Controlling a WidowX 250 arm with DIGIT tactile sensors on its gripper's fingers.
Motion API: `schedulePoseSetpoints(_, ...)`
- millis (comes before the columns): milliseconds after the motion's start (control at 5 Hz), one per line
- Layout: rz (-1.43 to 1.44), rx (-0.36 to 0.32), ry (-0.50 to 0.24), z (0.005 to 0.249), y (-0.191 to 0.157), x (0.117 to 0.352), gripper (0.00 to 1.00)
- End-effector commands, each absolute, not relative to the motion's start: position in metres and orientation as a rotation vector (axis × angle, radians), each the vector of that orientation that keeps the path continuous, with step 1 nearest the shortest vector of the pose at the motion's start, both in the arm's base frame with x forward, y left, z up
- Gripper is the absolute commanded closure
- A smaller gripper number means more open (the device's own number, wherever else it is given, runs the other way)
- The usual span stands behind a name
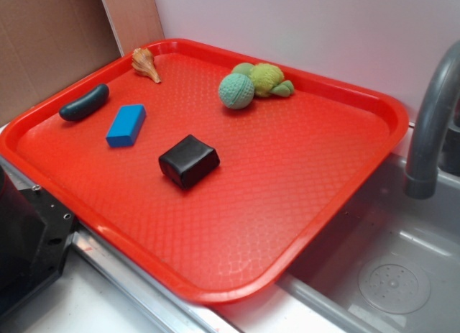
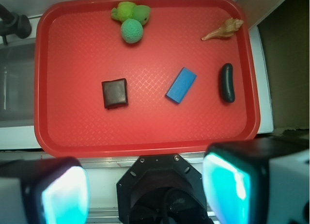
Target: Grab the shell.
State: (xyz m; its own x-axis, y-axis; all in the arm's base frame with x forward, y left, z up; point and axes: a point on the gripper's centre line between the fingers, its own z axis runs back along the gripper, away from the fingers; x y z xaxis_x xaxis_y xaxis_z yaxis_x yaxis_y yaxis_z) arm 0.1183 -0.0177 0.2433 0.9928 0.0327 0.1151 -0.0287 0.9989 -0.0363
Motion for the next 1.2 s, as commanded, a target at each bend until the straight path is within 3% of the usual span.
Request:
schedulePoseSetpoints(0, 0.031, -0.035, -0.116, 0.243, -0.018, 0.118, 0.00)
schedulePoseSetpoints(200, 0.276, -0.044, -0.147, 0.216, 0.016, 0.168, 0.00)
schedulePoseSetpoints(400, 0.486, 0.004, -0.134, 0.187, 0.058, 0.206, 0.00)
schedulePoseSetpoints(1000, 0.486, 0.004, -0.134, 0.187, 0.058, 0.206, 0.00)
